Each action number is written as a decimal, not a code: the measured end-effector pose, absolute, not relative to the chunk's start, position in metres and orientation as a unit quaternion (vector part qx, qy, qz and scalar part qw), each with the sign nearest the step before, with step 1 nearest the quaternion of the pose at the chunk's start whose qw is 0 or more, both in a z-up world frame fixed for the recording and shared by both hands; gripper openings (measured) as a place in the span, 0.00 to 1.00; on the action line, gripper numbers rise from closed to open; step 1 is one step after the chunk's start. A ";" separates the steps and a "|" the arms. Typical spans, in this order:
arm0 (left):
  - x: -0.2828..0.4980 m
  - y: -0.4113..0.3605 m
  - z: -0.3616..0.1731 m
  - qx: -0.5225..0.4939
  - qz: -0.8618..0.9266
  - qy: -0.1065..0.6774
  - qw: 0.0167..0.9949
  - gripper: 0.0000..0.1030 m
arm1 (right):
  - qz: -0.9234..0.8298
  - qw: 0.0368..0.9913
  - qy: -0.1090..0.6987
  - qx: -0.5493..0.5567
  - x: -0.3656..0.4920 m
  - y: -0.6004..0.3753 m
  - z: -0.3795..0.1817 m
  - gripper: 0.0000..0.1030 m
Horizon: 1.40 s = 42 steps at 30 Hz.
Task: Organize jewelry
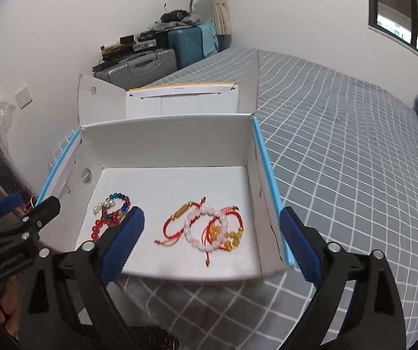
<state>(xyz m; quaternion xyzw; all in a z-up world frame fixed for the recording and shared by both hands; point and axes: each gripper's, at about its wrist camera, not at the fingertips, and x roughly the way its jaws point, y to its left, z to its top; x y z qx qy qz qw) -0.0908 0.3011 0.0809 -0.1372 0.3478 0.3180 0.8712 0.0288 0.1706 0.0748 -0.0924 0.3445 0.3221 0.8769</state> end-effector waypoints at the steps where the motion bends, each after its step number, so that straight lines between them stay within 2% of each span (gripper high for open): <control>1: -0.095 0.298 0.080 -0.137 0.317 0.346 0.872 0.94 | 0.320 0.879 0.342 -0.092 0.025 0.167 0.075 0.91; 11: -0.123 0.271 0.068 -0.124 0.305 0.347 0.878 0.94 | 0.312 0.885 0.329 -0.108 -0.012 0.148 0.057 0.92; 42: -0.125 0.261 0.060 -0.120 0.302 0.345 0.881 0.94 | 0.308 0.884 0.333 -0.114 -0.014 0.143 0.047 0.92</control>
